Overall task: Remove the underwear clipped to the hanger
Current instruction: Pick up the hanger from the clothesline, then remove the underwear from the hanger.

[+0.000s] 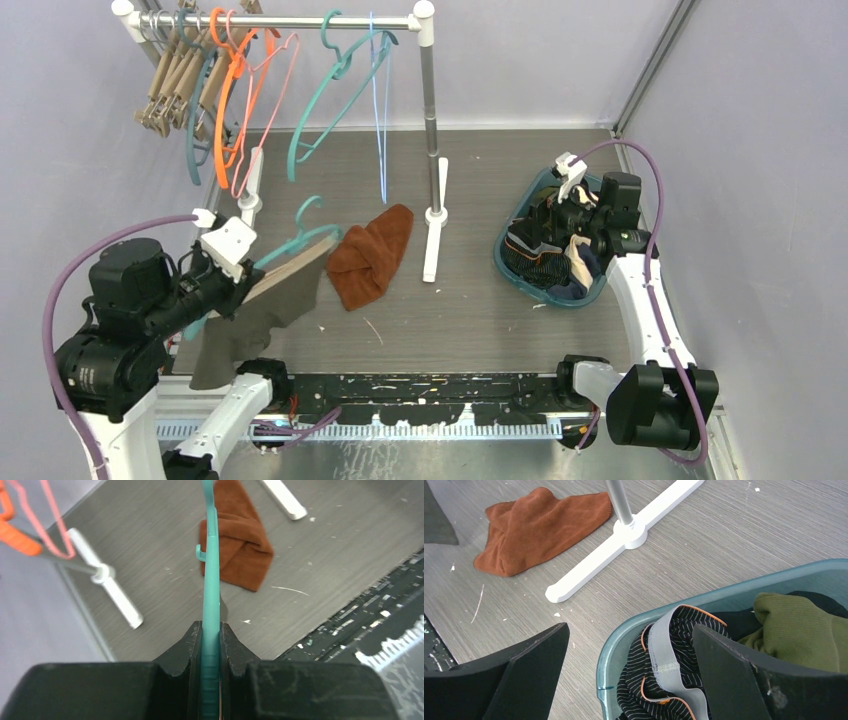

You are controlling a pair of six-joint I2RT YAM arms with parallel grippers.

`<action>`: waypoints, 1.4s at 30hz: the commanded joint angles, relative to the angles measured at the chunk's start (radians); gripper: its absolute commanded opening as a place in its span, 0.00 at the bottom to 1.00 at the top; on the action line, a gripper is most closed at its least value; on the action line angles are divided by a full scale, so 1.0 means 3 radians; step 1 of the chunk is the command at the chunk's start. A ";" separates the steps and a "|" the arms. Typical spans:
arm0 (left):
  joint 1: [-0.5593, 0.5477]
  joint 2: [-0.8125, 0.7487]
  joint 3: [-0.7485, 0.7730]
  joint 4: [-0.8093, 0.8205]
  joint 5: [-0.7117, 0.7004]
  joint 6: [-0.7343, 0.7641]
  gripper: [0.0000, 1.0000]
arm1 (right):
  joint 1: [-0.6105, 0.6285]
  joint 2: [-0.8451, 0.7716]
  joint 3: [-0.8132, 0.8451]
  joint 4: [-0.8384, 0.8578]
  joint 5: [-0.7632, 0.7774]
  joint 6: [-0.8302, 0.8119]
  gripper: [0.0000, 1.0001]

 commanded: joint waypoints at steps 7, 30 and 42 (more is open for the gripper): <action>0.0012 0.0018 -0.0469 0.0811 0.1666 -0.0266 0.00 | 0.0054 -0.0140 0.0025 -0.0097 -0.0739 -0.0291 0.99; 0.0015 0.0516 -0.0739 0.3186 0.2300 -0.2526 0.00 | 0.0368 -0.0317 -0.0252 0.0422 -0.1854 0.0042 0.94; 0.0012 0.0544 -0.0702 0.3547 0.2347 -0.3032 0.00 | 0.0685 -0.0230 -0.0271 0.1896 -0.1422 0.1204 0.94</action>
